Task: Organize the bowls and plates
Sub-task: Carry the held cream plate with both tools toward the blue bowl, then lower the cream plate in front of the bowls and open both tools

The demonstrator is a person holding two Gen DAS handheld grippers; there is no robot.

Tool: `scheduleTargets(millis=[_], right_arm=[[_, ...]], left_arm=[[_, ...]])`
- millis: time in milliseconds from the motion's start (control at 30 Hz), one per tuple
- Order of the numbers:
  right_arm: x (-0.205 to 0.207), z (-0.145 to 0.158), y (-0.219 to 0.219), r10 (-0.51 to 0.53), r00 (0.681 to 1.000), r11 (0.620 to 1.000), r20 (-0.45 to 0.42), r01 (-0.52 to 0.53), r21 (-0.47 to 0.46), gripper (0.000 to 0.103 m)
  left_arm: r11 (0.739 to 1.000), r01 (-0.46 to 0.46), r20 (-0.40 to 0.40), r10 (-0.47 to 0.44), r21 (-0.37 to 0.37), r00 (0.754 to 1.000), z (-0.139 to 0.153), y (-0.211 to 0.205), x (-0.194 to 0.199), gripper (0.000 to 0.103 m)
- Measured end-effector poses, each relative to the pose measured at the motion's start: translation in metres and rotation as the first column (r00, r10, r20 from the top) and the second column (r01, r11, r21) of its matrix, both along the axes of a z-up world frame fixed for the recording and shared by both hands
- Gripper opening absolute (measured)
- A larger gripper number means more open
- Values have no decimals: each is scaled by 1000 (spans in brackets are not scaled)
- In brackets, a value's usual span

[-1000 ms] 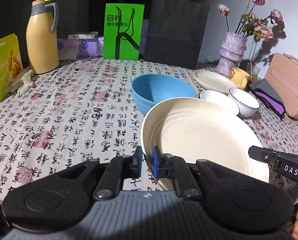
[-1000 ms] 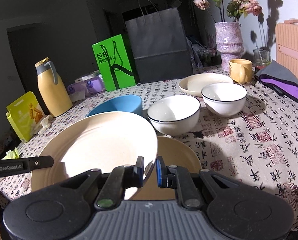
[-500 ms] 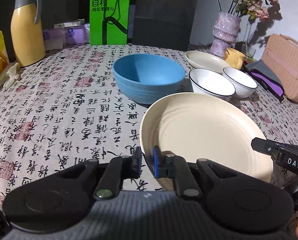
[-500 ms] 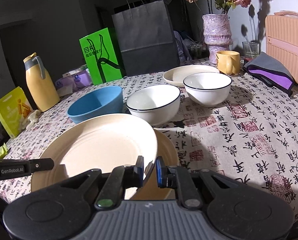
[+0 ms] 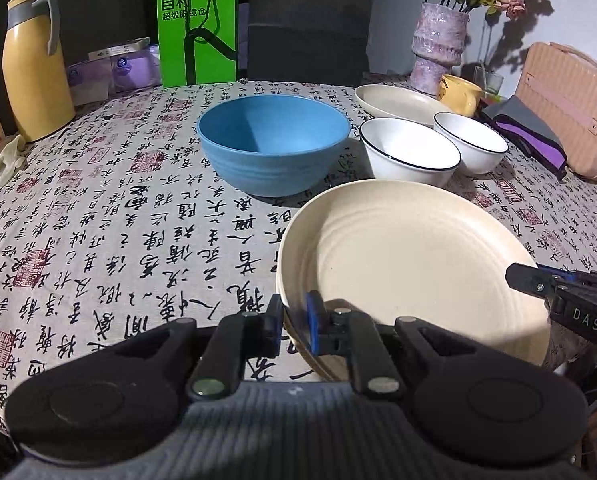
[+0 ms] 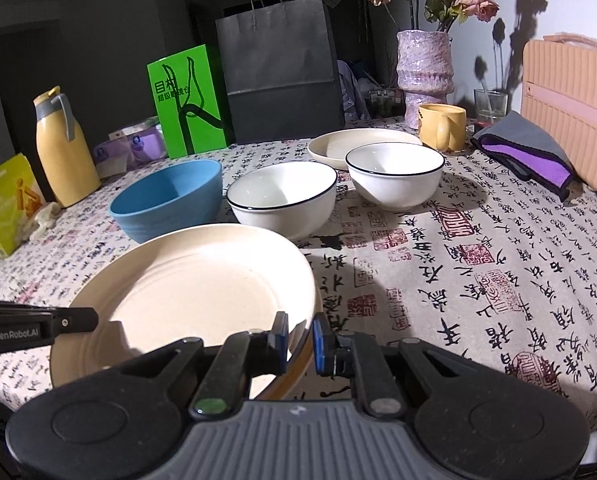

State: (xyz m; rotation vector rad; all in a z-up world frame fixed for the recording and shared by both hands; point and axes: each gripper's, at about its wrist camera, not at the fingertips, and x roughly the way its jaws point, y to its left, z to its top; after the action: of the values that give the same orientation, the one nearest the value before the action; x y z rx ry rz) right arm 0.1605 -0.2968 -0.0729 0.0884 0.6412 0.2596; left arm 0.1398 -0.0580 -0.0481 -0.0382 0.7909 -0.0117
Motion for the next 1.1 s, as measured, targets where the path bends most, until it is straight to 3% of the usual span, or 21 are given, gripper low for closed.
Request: scheduleTargets(millis=[667, 1100], right_arm=[[-1, -6, 22, 23, 998, 980, 52, -12, -197, 13], [0, -11, 26, 28, 997, 969, 67, -11, -245, 13]], left_arm=[[996, 6, 15, -8, 92, 1000, -9, -10, 0, 14], [991, 9, 29, -13, 133, 999, -16, -14, -1, 15]])
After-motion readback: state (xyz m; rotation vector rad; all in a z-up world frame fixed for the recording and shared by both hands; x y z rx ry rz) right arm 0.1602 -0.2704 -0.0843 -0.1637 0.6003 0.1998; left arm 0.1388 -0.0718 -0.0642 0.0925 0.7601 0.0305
